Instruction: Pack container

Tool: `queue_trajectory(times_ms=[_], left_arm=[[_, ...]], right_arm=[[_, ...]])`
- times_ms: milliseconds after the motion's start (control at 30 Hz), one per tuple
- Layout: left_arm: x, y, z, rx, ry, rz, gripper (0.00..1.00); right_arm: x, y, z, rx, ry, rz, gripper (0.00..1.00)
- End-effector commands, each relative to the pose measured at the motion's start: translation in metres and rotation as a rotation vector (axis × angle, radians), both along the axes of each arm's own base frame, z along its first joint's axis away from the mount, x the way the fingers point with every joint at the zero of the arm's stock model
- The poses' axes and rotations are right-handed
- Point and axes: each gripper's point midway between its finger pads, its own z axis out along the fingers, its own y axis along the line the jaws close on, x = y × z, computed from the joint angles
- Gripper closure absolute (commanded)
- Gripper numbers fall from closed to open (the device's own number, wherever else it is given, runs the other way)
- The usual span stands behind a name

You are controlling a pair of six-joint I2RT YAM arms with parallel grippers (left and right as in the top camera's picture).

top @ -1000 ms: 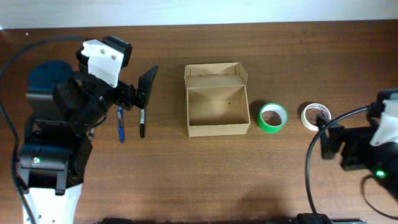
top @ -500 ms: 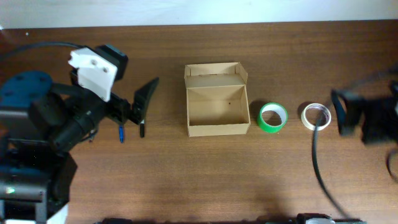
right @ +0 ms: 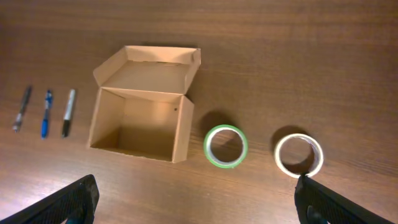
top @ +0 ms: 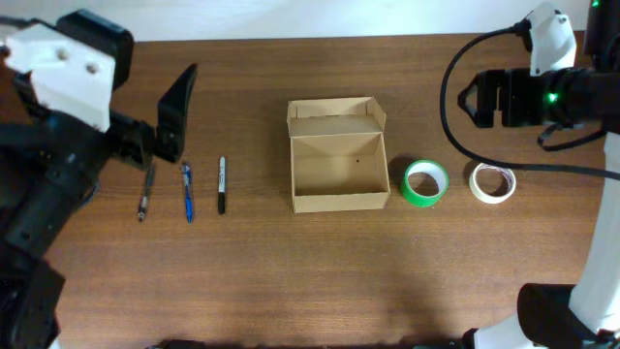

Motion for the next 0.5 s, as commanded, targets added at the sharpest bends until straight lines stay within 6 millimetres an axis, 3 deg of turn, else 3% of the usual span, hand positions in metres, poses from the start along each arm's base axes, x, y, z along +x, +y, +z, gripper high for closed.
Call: queue_trajectory(times_ms=[0, 133, 267, 367, 467], left_arm=[[0.001, 0.002, -0.008, 0.022, 0.029, 0.009, 0.01], [0.001, 0.008, -0.018, 0.039, 0.070, 0.046, 0.01], [0.002, 0.017, -0.027, 0.066, 0.102, 0.091, 0.01], [0.004, 0.022, -0.037, 0.079, 0.139, 0.121, 0.01], [0.014, 0.027, -0.050, 0.096, 0.189, 0.153, 0.01]], right_arm=[[0.021, -0.027, -0.031, -0.077, 0.103, -0.142, 0.01], [0.044, -0.031, -0.100, -0.090, 0.314, -0.153, 0.01], [0.051, -0.027, -0.160, -0.094, 0.497, -0.133, 0.03], [0.050, -0.026, -0.186, -0.109, 0.575, -0.124, 0.04], [0.046, -0.034, -0.197, -0.173, 0.604, -0.131, 0.04]])
